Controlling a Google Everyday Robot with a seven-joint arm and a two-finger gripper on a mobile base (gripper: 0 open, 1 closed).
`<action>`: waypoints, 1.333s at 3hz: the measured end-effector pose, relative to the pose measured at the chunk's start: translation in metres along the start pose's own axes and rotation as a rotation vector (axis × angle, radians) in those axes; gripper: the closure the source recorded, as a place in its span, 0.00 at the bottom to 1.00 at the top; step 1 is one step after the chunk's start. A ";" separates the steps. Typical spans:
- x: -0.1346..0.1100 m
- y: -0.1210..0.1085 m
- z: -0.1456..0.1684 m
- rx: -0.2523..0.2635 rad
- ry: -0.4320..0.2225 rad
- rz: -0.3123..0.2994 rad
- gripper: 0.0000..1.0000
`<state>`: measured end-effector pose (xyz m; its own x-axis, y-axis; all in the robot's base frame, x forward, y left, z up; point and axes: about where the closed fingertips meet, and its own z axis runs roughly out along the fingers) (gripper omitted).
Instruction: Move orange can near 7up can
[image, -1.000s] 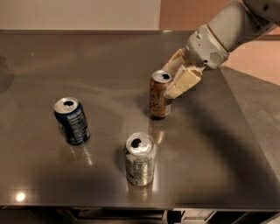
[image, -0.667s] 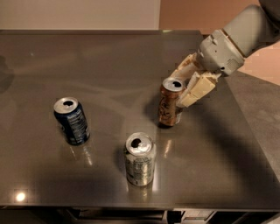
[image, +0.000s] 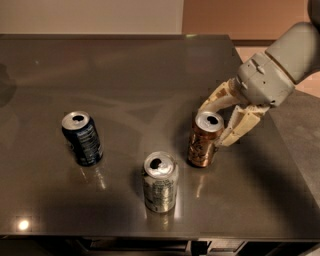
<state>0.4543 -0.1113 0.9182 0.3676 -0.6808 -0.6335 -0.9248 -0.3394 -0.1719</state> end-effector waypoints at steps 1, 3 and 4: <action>-0.004 0.017 0.012 -0.049 -0.023 -0.060 1.00; -0.012 0.031 0.025 -0.107 -0.063 -0.105 0.59; -0.013 0.025 0.027 -0.085 -0.060 -0.106 0.36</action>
Offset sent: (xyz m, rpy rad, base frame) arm -0.0565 0.0074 -0.0215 0.0286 0.0739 0.2111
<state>0.4237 -0.0939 0.9018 0.4536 -0.5989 -0.6600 -0.8686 -0.4630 -0.1768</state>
